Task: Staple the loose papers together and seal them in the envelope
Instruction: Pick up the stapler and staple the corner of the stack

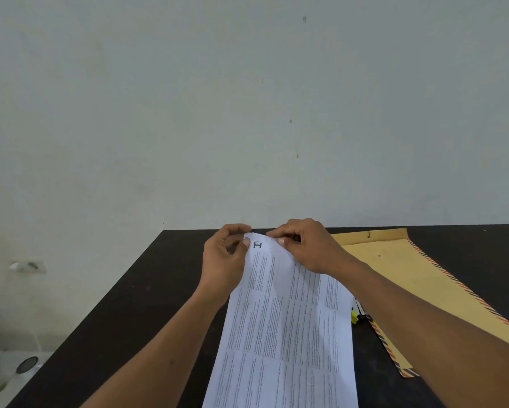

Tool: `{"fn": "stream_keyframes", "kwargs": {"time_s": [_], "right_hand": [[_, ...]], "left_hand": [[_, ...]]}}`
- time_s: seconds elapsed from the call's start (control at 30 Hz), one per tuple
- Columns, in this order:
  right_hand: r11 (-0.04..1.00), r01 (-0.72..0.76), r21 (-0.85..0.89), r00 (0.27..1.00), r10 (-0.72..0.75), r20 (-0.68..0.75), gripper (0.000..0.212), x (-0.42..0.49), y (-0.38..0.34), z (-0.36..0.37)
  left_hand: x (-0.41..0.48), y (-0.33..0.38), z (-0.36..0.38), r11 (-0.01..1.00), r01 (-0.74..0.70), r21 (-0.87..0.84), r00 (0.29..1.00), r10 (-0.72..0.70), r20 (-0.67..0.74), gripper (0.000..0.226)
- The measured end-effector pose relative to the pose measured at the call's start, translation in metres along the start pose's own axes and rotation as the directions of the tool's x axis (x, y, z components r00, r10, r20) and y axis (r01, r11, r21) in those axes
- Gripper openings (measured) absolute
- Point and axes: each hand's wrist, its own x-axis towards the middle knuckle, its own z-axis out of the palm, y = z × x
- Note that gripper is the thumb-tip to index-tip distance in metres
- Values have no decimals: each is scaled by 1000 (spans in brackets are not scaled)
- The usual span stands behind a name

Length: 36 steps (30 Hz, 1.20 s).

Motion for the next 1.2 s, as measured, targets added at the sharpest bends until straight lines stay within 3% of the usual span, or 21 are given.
{"fn": "stream_keyframes", "kwargs": {"time_s": [0.27,0.6,0.8,0.9,0.97,1.1,1.2], "right_hand": [[999,4,41,1000,-4,10,25,-3,0,5],[1000,-16,5,1000,16,20,23,-1,5,-2],[997,-72,-1,996,72,52,24,-9,10,6],[991,-128,-27,990,129,57,24,-13,16,8],[980,-196,-26,981,195,-14,24,-15,23,4],[867,-490,-92,858,461,-227,23,-30,49,-17],[675,-689,-263,721,675,-157,30,-51,77,-28]], "left_hand": [[-6,-8,10,998,40,-54,993,-45,-107,13],[5,-5,-1,1000,9,19,996,-11,84,9],[5,-18,-2,982,-65,177,972,23,232,25],[6,-26,-3,974,-63,219,971,8,240,22],[6,-30,-6,967,-57,249,974,-2,229,24],[4,-43,-7,952,-15,305,980,-47,194,25],[3,-52,-2,946,-16,324,983,-44,177,27]]}}
